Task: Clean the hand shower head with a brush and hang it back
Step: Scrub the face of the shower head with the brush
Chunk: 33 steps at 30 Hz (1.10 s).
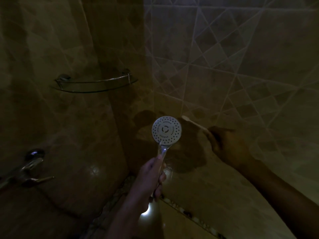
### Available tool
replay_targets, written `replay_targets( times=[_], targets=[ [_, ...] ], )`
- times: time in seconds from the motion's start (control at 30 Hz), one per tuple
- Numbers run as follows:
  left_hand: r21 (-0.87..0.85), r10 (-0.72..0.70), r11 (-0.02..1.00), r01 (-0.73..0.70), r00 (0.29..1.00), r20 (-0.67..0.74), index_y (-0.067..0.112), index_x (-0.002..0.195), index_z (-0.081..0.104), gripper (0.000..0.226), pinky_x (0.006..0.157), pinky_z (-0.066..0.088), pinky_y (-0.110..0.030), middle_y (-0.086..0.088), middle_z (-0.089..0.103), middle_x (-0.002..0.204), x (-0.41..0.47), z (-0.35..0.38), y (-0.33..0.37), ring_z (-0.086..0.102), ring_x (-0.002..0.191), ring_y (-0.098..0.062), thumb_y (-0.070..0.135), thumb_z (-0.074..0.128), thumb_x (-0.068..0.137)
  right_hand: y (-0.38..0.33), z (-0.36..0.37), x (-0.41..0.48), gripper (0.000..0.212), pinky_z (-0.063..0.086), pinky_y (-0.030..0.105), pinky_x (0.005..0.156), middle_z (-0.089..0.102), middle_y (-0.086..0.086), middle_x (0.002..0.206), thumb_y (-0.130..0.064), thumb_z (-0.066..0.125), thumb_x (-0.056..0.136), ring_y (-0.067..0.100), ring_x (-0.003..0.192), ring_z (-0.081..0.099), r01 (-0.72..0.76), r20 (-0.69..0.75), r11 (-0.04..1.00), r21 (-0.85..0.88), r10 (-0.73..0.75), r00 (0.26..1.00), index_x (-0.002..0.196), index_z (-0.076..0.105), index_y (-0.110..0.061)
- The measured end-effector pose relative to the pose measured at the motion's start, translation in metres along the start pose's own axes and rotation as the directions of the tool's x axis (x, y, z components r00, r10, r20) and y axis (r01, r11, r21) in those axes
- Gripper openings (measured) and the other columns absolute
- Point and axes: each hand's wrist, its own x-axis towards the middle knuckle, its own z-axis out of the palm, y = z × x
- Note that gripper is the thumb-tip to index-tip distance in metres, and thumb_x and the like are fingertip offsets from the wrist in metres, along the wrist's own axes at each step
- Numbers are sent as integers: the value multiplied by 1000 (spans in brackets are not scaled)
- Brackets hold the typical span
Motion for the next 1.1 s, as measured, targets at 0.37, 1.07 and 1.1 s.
replay_targets(
  times=[0.37, 1.07, 1.1],
  targets=[
    [-27, -7, 1000, 7, 1000, -19, 25, 83, 61, 38, 44, 22, -19, 6, 45, 53, 2, -6, 3, 32, 31, -10, 57, 45, 96, 3, 4, -6, 34, 53, 35, 58, 72, -2, 77, -38, 46, 103, 12, 63, 65, 25, -21, 1000, 3, -25, 999, 94, 74, -21],
    [29, 79, 997, -78, 997, -14, 15, 88, 58, 39, 34, 24, -15, 3, 46, 54, -4, -7, 4, 33, 31, -10, 50, 46, 99, -12, 2, 4, 39, 53, 35, 57, 73, -2, 77, -45, 45, 103, 12, 62, 67, 60, 53, 990, 130, -67, 996, 95, 75, -21],
    [28, 84, 996, -83, 996, -12, 16, 87, 58, 38, 33, 24, -15, 3, 46, 54, -4, -6, 4, 33, 31, -11, 49, 46, 99, -14, 2, 1, 48, 52, 33, 55, 72, -1, 74, -51, 40, 103, 12, 60, 66, 126, 139, 982, 143, -146, 979, 93, 75, -19]
  ],
)
